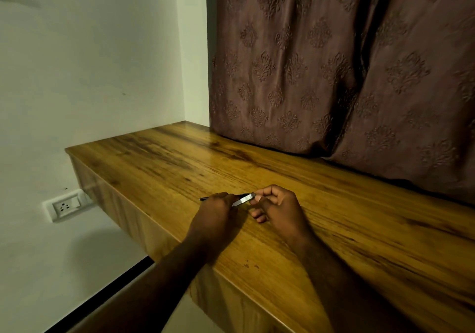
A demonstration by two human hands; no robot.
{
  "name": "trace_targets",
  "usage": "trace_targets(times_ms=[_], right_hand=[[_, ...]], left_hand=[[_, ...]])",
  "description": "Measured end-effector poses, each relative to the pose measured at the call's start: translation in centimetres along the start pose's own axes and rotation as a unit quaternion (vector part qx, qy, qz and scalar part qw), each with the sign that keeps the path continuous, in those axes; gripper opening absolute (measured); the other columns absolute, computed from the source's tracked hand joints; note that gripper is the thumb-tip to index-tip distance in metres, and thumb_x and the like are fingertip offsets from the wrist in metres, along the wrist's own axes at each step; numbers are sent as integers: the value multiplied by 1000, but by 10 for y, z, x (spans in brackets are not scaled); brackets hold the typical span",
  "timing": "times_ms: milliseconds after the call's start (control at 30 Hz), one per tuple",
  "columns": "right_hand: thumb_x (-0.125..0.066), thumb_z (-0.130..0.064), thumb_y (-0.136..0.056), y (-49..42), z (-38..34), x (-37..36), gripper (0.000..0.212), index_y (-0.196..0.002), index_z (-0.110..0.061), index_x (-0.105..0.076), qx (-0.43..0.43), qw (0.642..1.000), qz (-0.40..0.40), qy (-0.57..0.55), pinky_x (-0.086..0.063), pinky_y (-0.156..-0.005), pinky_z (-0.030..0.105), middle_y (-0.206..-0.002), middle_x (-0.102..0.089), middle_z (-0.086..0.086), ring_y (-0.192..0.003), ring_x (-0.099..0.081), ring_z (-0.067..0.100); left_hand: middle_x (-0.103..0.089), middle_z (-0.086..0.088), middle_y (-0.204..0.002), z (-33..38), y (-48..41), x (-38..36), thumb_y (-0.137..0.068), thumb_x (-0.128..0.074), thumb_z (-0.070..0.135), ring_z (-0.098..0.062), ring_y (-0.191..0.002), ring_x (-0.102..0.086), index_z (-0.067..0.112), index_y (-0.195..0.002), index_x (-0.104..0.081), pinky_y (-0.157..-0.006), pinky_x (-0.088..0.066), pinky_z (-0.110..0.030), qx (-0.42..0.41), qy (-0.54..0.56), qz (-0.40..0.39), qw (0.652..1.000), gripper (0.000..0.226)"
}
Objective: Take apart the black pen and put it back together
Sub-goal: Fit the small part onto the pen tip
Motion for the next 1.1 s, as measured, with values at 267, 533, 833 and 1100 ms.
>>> trace_targets(times_ms=[267, 533, 833, 1100], right_hand=[[-54, 5, -92, 0, -3, -1, 16, -101, 1, -66, -6, 1000, -13, -6, -48, -51, 26, -95, -71, 23, -60, -60, 19], [-51, 0, -95, -4, -1, 2, 16, -99, -6, -65, 2, 999, 19, 34, -48, -49, 29, -88, -72, 15, -53, -59, 17], [-62, -18, -92, -4, -3, 10, 13, -80, -17, -67, 37, 982, 87, 161, -49, -49, 26, -69, -69, 4, -46, -57, 8], [-64, -22, -91, -5, -1, 8, 12, -83, -16, -70, 28, 974, 74, 213, -41, -50, 23, -72, -72, 5, -55, -56, 13]], left_hand=[[-68, -1, -77, 3, 1, 5, -88, -53, 34, -15, -65, -60, 23, -106, -68, -58, -41, -25, -28, -5, 18, 999, 26], [-65, -1, -83, -4, 1, 10, -91, -43, 49, -22, -73, -60, 23, -96, -65, -59, -46, -34, 14, 0, 39, 999, 34], [-56, 4, -69, -55, 8, 20, -98, -44, 30, -19, -61, -51, 24, -91, -45, -56, -35, -30, 254, 70, 106, 959, 9], [-64, -11, -85, -83, 20, 28, -98, -49, 23, -19, -72, -55, 4, -100, -64, -62, -37, -28, 323, 211, 207, 899, 25]])
Point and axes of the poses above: each hand's wrist, its own y-axis away from the middle knuckle, its own x-axis out of the back of the hand, z = x × y, the point moved 8 cm from there along -y, towards the middle knuckle
